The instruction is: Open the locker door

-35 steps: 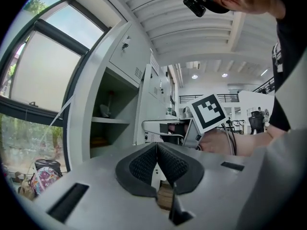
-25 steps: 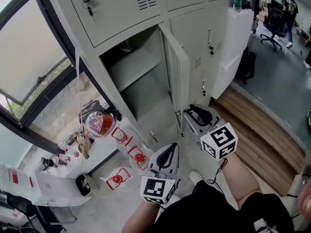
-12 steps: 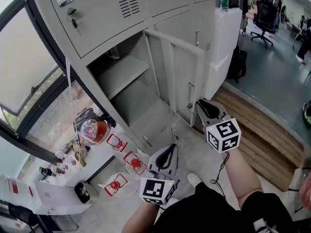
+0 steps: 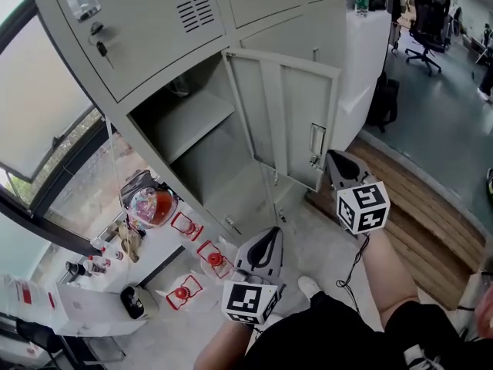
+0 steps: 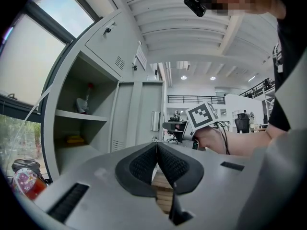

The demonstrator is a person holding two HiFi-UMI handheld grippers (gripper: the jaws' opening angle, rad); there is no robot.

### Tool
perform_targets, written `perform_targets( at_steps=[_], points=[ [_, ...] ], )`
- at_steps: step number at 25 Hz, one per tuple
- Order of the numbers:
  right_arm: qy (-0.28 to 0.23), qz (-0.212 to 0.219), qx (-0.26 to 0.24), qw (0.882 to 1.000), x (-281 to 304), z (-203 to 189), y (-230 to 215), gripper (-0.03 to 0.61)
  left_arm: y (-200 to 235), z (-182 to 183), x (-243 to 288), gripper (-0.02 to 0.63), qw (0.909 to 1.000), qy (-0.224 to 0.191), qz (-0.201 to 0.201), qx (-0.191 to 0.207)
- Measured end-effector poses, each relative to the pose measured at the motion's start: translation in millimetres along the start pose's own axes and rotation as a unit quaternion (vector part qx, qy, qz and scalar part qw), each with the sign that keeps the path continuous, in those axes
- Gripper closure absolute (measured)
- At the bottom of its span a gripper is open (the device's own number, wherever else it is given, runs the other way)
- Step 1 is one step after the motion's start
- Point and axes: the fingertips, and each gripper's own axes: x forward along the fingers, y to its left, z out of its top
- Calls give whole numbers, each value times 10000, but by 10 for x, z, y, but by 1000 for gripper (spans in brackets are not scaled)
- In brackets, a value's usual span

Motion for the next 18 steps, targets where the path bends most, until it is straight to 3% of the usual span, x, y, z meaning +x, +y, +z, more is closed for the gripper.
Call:
perform_targets(
  at_steps=[18],
  points=[
    [18,115,29,9999,76,-14,-147,523,-58,37,131,597,9999,-33,104,13]
  ],
)
